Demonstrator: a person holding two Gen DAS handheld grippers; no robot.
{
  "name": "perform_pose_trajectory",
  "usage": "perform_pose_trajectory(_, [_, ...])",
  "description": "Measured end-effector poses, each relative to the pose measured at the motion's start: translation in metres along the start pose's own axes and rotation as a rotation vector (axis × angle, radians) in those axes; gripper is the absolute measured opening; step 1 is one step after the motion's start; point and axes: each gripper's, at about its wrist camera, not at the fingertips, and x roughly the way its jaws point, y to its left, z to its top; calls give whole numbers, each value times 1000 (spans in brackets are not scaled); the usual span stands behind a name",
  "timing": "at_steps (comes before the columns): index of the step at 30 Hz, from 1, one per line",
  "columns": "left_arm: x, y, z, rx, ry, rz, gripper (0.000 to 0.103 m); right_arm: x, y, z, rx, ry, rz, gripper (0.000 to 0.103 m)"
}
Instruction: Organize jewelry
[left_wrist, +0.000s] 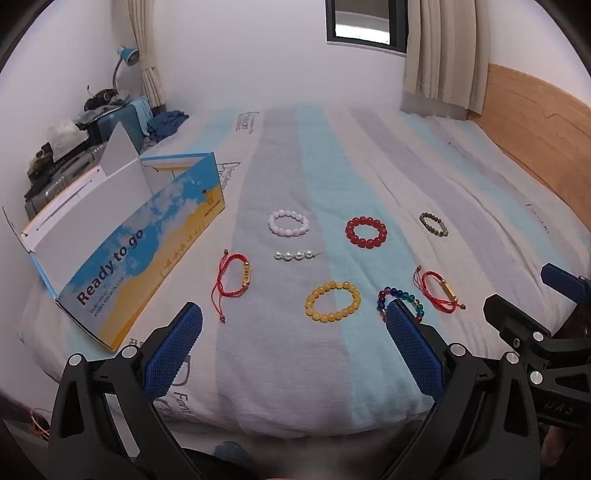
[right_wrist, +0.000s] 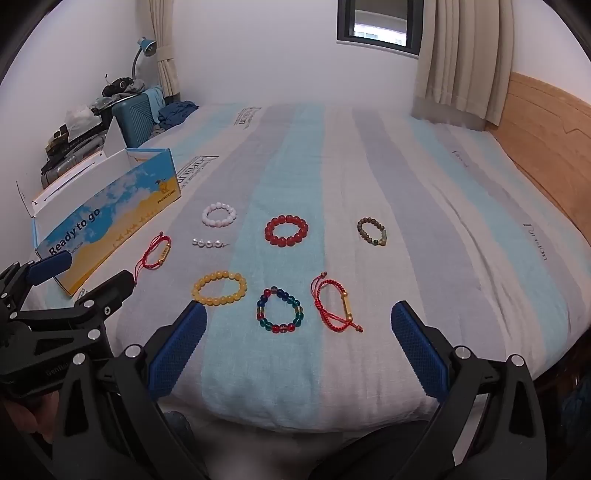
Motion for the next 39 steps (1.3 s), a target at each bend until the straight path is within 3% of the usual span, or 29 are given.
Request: perform_pose_trajectory(39, [-3,4,-6,-11,-7,3,97,-2,-5,-1,19,4,-8,96])
